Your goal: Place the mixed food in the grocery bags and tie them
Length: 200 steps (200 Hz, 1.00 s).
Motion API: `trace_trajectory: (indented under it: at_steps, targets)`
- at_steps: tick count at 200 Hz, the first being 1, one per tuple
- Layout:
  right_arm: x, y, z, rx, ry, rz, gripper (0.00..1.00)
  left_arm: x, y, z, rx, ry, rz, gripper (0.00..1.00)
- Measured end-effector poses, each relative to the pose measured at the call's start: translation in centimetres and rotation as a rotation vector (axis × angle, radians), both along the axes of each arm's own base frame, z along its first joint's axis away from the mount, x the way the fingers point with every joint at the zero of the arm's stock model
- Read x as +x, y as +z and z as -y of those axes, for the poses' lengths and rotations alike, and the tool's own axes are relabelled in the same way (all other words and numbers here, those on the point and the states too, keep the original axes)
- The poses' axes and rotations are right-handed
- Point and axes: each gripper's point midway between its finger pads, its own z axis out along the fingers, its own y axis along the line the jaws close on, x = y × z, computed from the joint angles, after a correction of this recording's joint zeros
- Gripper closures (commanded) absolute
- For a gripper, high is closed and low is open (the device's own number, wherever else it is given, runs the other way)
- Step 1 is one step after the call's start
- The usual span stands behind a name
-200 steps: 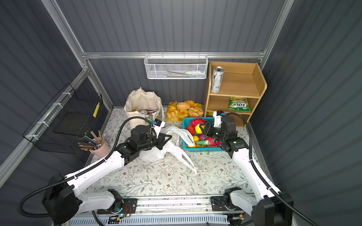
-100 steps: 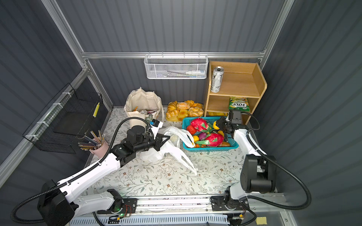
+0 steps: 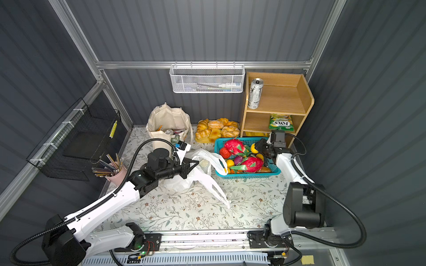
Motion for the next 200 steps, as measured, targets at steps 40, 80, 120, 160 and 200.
trace_trajectory:
  at_steps: [40, 80, 120, 160, 200]
  targets:
    - [-5.8, 6.7, -8.2, 0.073, 0.235, 0.221, 0.53, 0.0, -0.2, 0.2, 0.000, -0.010, -0.006, 1.00]
    - [-14.1, 7.8, -16.7, 0.161, 0.523, 0.288, 0.53, 0.1, -0.8, 0.4, 0.010, -0.011, -0.020, 1.00]
    - [-17.3, 4.6, -20.0, 0.192, 0.607, 0.204, 0.54, 0.1, -1.3, 0.9, 0.009, -0.036, -0.036, 1.00]
    - [-15.8, 0.5, -23.2, 0.176, 0.634, 0.106, 0.55, -0.1, -1.5, 1.3, 0.008, -0.059, -0.050, 1.00]
    - [-13.2, -1.7, -24.7, 0.134, 0.620, 0.055, 0.53, -0.7, -1.2, 1.7, -0.010, -0.099, -0.057, 1.00]
